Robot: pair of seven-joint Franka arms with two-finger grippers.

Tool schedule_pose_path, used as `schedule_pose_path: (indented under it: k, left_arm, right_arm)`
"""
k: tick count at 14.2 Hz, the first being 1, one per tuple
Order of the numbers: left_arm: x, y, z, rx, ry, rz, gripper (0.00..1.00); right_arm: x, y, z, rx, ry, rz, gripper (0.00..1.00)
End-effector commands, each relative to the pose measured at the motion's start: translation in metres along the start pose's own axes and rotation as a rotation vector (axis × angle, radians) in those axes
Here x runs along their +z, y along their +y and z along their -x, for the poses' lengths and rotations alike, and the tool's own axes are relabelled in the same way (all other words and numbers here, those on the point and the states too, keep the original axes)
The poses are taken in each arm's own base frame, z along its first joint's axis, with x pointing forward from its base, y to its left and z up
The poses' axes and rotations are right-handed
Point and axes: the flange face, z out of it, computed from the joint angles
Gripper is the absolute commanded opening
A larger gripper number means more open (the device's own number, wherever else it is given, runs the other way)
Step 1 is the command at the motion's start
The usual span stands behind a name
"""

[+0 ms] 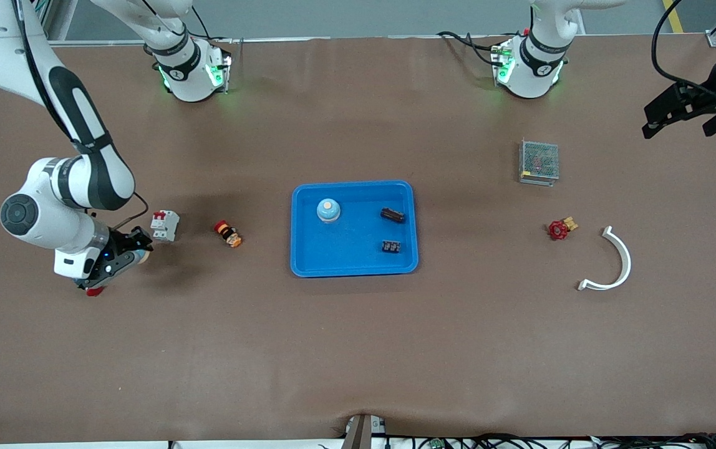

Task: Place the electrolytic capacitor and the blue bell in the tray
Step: 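Lift the second blue bell and carry it toward the tray with the right gripper, then lower the bell into the tray beside the first bell with the right gripper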

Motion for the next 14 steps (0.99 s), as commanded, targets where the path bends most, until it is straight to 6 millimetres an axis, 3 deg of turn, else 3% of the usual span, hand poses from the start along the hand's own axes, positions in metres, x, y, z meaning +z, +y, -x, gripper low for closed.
schedule_pose_path:
  k: [1, 5, 9, 10, 12, 14]
  left_arm:
    - [-0.004, 0.003, 0.011, -0.006, 0.000, 0.017, 1.00]
    - [0.002, 0.003, 0.005, -0.003, -0.008, 0.017, 1.00]
    - [0.003, 0.008, 0.003, 0.006, -0.008, 0.017, 1.00]
    - [0.004, 0.008, 0.003, 0.006, -0.009, 0.017, 1.00]
    - [0.008, 0.009, -0.001, 0.008, -0.012, 0.017, 1.00]
    - [0.007, 0.010, -0.001, 0.008, -0.008, 0.017, 1.00]
  right_arm:
    - [-0.035, -0.054, -0.023, 0.119, -0.010, -0.017, 0.48]
    - [-0.064, -0.180, -0.074, 0.327, -0.015, 0.004, 0.49]
    - [-0.083, -0.307, -0.117, 0.536, 0.036, 0.009, 0.48]
    - [-0.077, -0.338, -0.127, 0.579, 0.043, 0.005, 0.48]
    - [-0.068, -0.375, -0.147, 0.639, 0.052, -0.004, 0.48]
    - [-0.057, -0.396, -0.163, 0.670, 0.061, -0.021, 0.48]
